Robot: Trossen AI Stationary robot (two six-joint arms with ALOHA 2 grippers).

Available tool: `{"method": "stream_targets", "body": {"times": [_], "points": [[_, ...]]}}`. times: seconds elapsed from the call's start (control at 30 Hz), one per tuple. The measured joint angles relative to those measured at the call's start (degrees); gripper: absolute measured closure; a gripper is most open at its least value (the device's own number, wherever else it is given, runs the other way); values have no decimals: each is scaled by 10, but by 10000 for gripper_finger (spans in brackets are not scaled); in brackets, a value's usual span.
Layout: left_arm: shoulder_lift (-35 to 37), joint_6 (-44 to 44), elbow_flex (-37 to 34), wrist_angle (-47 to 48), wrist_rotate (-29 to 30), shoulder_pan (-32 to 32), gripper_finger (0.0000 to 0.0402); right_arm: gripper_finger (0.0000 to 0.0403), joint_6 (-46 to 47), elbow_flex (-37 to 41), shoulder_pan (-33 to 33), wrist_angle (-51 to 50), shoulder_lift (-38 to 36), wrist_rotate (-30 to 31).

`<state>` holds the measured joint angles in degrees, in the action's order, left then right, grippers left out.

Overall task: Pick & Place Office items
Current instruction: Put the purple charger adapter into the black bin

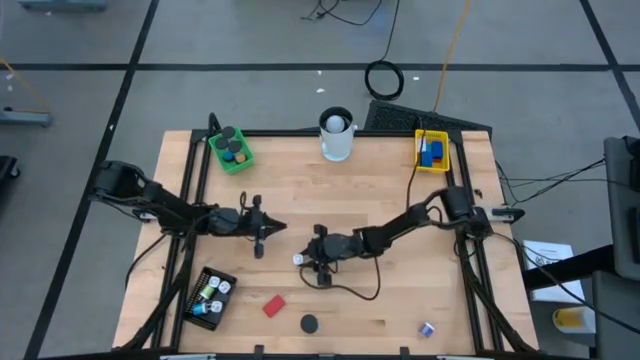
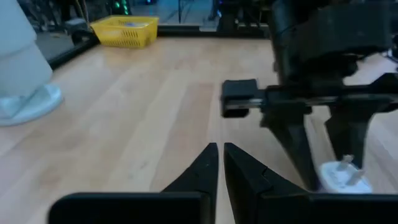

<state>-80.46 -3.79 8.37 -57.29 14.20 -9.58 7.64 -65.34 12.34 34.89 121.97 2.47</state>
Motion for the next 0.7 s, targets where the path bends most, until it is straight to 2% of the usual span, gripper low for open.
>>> {"method": "stream_targets", "body": {"times": [0.2, 0.37, 0.53, 0.63, 0.7], "points": [[2, 0, -2, 4, -6, -11, 369, 251, 4, -9, -4, -1, 10, 10], [1, -9, 7, 4, -8, -11, 369, 190, 2, -9, 4, -17, -7, 52], [1, -29, 14, 5, -10, -11, 369, 138, -29, 2, 7, -67, -59, 52], [1, -27, 14, 2, -26, -11, 369, 137, -40, 37, 10, -121, -120, 74], [1, -26, 14, 2, -35, -12, 369, 157, -44, 81, 13, -117, -157, 104]]}}
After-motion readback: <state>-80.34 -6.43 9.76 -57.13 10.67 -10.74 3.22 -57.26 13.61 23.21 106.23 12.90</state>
